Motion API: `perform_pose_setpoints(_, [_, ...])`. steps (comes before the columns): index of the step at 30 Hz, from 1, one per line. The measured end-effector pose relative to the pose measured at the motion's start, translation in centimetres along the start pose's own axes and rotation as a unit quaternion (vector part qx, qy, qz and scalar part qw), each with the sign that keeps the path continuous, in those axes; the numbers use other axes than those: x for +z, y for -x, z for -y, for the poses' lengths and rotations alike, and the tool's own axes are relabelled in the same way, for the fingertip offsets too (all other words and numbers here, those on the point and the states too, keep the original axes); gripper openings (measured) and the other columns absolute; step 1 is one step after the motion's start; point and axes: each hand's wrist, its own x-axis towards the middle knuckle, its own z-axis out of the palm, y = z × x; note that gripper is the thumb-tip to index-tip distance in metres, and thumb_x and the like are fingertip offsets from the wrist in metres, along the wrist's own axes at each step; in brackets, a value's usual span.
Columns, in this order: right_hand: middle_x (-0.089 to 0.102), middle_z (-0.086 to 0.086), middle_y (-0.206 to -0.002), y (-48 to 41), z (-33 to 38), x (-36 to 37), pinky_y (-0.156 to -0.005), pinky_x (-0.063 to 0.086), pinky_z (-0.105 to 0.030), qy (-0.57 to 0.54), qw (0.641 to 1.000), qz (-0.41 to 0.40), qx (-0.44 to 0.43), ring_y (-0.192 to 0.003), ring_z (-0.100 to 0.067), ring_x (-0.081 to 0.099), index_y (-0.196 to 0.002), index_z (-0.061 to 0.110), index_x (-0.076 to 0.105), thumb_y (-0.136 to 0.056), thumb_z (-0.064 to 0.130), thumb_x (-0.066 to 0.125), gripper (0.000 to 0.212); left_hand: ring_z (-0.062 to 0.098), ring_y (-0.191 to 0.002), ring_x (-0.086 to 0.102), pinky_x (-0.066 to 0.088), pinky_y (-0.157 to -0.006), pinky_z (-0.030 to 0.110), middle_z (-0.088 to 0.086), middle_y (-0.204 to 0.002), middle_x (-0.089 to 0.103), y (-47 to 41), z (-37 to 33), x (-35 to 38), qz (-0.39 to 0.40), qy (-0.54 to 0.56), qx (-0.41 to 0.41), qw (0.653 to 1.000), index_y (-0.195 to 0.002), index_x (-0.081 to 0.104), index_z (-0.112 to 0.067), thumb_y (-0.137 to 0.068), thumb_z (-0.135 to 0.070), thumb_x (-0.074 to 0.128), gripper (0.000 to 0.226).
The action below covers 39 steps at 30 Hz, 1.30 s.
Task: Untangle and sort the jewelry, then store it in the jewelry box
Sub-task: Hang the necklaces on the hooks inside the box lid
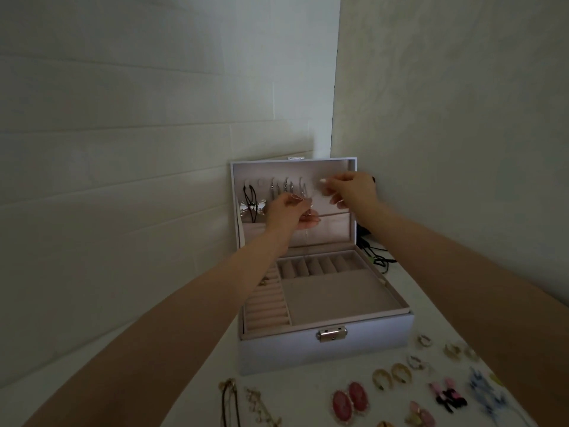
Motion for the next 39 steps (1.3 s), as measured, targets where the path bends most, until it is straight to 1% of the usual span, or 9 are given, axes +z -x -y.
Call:
perform_pose_setpoints(3, [0.064,-0.005,-0.068,-1.1,0.3,1.5,-0.042,0.042,-0.017,0.041,0.997,-0.046,-0.039,-0.039,-0.006,0.052,-0.082,0.004,0.066,-0.085,0.015,0.069,0.012,0.022,-0.058,0.066,0.058,-0.054,0.026,0.017,-0.078,0.065,-0.3,-0.1,0.9,-0.026,0.026,0.003,0.999,-0.086,0.052,-0.004,-0.093,-0.006,0.057,0.008])
perform_pose_setpoints(9, [0.067,-0.001,-0.076,-2.3,-0.6,3.0,-0.064,0.056,-0.037,0.115,0.985,-0.111,-0.072,-0.046,-0.013,0.055,-0.088,0.010,0.068,-0.084,0.026,0.071,0.017,0.022,-0.057,0.064,0.057,-0.051,0.025,0.015,-0.073,0.063,-0.9,-0.2,1.9,-0.045,0.031,-0.015,0.998,-0.078,0.053,-0.004,-0.095,-0.006,0.052,0.017])
perform_pose_setpoints(20, [0.069,-0.009,-0.074,-2.3,-0.7,2.0,-0.062,0.055,-0.040,0.140,0.983,-0.105,-0.053,-0.046,-0.017,0.055,-0.081,0.011,0.060,-0.080,0.036,0.074,0.029,0.017,-0.049,0.062,0.055,-0.050,0.024,0.017,-0.072,0.061,-0.1,0.6,2.5,0.009,0.004,-0.065,0.998,-0.084,0.055,0.001,-0.095,-0.002,0.052,0.012])
perform_pose_setpoints(24, [0.065,-0.008,-0.066,-0.6,-1.7,1.5,-0.058,0.054,-0.041,0.122,0.982,-0.132,-0.062,-0.048,-0.018,0.055,-0.079,0.010,0.058,-0.088,0.035,0.063,0.027,0.013,-0.048,0.061,0.053,-0.047,0.022,0.013,-0.071,0.059,0.9,1.5,2.3,0.047,-0.023,-0.090,0.995,-0.087,0.052,-0.001,-0.093,0.001,0.052,0.006])
perform_pose_setpoints(26, [0.065,-0.005,-0.066,0.7,-2.4,1.1,-0.056,0.051,-0.036,0.138,0.983,-0.113,-0.045,-0.046,-0.015,0.053,-0.087,0.005,0.063,-0.090,0.034,0.060,0.029,0.006,-0.041,0.060,0.053,-0.046,0.020,0.007,-0.061,0.062,1.2,2.2,2.1,0.052,-0.052,-0.088,0.993,-0.088,0.052,-0.001,-0.095,-0.001,0.051,0.007])
perform_pose_setpoints(29, [0.066,-0.006,-0.071,2.5,-3.1,0.4,-0.056,0.048,-0.027,0.169,0.986,-0.009,0.003,-0.050,-0.014,0.054,-0.083,0.004,0.067,-0.088,0.038,0.063,0.035,0.002,-0.037,0.056,0.049,-0.042,0.017,-0.001,-0.051,0.061,1.7,2.8,2.0,0.047,-0.084,-0.071,0.993,-0.077,0.056,-0.006,-0.097,-0.005,0.050,0.020])
perform_pose_setpoints(33, [0.059,-0.003,-0.060,4.4,-3.3,-0.4,-0.038,0.036,-0.014,0.109,0.984,0.115,0.079,-0.044,-0.008,0.050,-0.081,0.005,0.069,-0.083,0.025,0.072,0.020,0.001,-0.032,0.048,0.037,-0.034,0.013,-0.003,-0.048,0.057,2.3,3.0,1.7,0.064,-0.178,-0.054,0.980,-0.071,0.060,-0.007,-0.094,-0.007,0.055,0.023])
perform_pose_setpoints(36, [0.061,-0.006,-0.064,4.4,-3.9,-0.7,-0.036,0.033,-0.015,0.063,0.987,0.092,0.117,-0.040,-0.006,0.047,-0.078,0.006,0.067,-0.081,0.013,0.073,0.010,0.013,-0.046,0.051,0.038,-0.046,0.019,-0.006,-0.040,0.056,2.4,3.2,1.0,0.087,-0.260,-0.047,0.960,-0.062,0.062,-0.011,-0.088,-0.009,0.063,0.026])
perform_pose_setpoints(39, [0.063,-0.013,-0.069,4.3,-4.5,-0.9,-0.033,0.032,-0.015,0.049,0.988,0.052,0.136,-0.034,-0.009,0.046,-0.078,0.003,0.063,-0.081,0.006,0.072,0.010,0.014,-0.053,0.047,0.036,-0.053,0.025,0.002,-0.053,0.060,2.3,3.0,0.3,0.079,-0.308,-0.021,0.948,-0.056,0.062,-0.014,-0.085,-0.009,0.065,0.029])
